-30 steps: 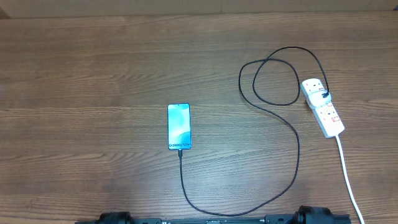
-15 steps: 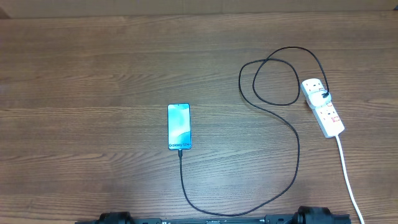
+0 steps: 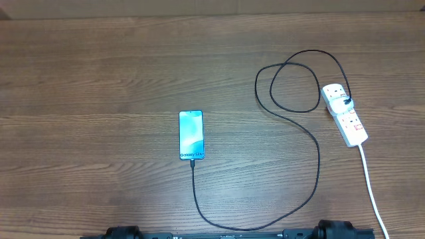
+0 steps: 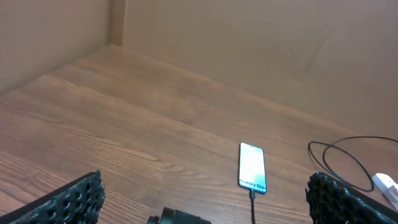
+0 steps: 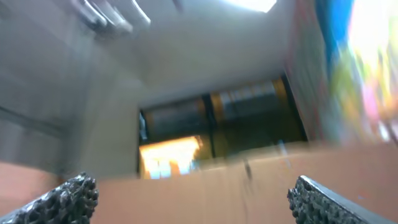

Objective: Plug charger to phone and switch on socket

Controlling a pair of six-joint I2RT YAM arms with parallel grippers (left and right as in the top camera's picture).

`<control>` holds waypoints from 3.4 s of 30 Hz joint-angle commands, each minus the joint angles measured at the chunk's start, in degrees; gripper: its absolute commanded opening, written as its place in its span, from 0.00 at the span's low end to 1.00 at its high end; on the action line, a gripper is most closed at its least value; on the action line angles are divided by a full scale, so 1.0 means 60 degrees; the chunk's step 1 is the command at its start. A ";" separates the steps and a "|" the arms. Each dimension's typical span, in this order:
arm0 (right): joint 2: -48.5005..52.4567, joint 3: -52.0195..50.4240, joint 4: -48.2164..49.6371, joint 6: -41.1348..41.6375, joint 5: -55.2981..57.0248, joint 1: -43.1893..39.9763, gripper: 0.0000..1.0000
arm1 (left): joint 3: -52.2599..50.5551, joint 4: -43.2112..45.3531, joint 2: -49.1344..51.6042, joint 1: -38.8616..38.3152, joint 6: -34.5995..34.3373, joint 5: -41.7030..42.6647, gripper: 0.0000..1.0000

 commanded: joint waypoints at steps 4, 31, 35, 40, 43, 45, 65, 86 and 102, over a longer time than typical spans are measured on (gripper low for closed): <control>0.0051 -0.4178 0.1501 0.1596 0.0455 0.0036 1.00 | 0.0036 0.0018 -0.0160 -0.0011 0.0153 -0.0095 1.00; 0.0087 -1.2295 0.4787 0.3282 0.1872 0.0036 1.00 | 0.0036 0.0018 -0.0160 -0.0011 0.0153 -0.0095 0.99; 0.0087 -1.2400 0.4408 0.3282 0.2204 0.0036 1.00 | 0.0036 0.0018 -0.0160 -0.0011 0.0153 -0.0095 1.00; 0.0157 -1.2520 0.4513 0.3381 0.2233 0.0036 1.00 | 0.0036 0.0018 -0.0160 -0.0011 0.0153 -0.0095 1.00; 0.0157 -1.2520 0.4510 0.3381 0.2091 0.0036 1.00 | 0.0036 0.0018 -0.0160 -0.0011 0.0157 -0.0095 1.00; 0.0157 -1.2520 0.4510 0.3381 0.2091 0.0036 1.00 | 0.0036 0.0018 -0.0160 -0.0011 0.0153 -0.0095 1.00; 0.0146 -1.2713 0.4940 0.3377 0.2087 0.0036 1.00 | 0.0036 0.0018 -0.0160 -0.0011 0.0153 -0.0095 1.00; -0.0033 -1.2713 0.4951 0.3381 0.2047 0.0036 1.00 | 0.0036 0.0018 -0.0160 -0.0011 0.0153 -0.0095 1.00; -0.0033 -1.2728 0.4914 -0.1140 0.1439 0.0040 1.00 | 0.0036 0.0018 -0.0160 -0.0011 0.0153 -0.0095 1.00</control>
